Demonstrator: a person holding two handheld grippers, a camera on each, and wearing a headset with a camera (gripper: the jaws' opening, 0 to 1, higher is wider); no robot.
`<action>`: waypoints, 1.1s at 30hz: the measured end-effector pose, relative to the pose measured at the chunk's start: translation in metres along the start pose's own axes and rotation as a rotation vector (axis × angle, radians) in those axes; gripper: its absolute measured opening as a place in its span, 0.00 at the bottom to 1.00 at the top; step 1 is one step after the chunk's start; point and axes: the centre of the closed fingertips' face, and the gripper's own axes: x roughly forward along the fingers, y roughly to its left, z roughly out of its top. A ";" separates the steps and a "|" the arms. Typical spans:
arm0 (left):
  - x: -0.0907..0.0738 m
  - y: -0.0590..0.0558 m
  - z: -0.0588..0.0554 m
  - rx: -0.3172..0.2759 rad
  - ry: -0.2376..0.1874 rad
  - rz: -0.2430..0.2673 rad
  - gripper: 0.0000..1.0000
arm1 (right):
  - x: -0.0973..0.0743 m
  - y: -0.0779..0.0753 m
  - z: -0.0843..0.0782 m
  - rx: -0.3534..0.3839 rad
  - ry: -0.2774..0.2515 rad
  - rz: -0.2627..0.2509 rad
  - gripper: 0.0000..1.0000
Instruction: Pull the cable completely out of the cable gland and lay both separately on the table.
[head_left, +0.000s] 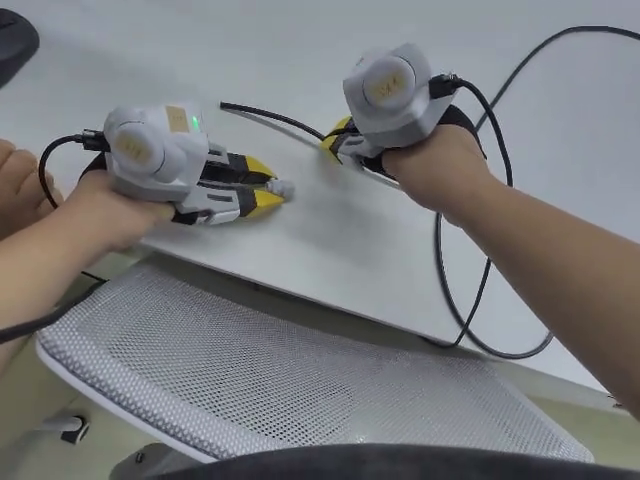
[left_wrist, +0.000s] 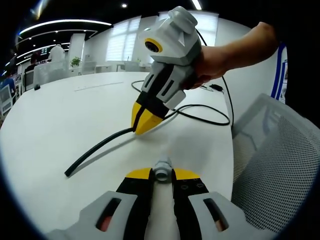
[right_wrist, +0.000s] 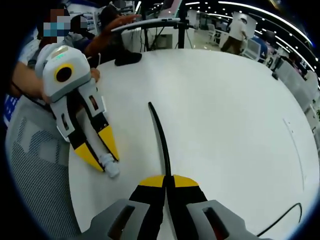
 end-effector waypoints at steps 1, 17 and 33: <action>0.000 0.000 0.000 0.001 -0.002 0.001 0.16 | 0.000 0.000 0.000 -0.006 0.001 0.000 0.00; 0.000 0.002 0.005 -0.027 -0.017 0.021 0.16 | 0.005 -0.001 -0.004 -0.042 0.021 -0.016 0.00; -0.003 0.001 0.003 0.022 0.016 0.039 0.24 | 0.000 -0.001 0.004 -0.071 0.001 -0.048 0.13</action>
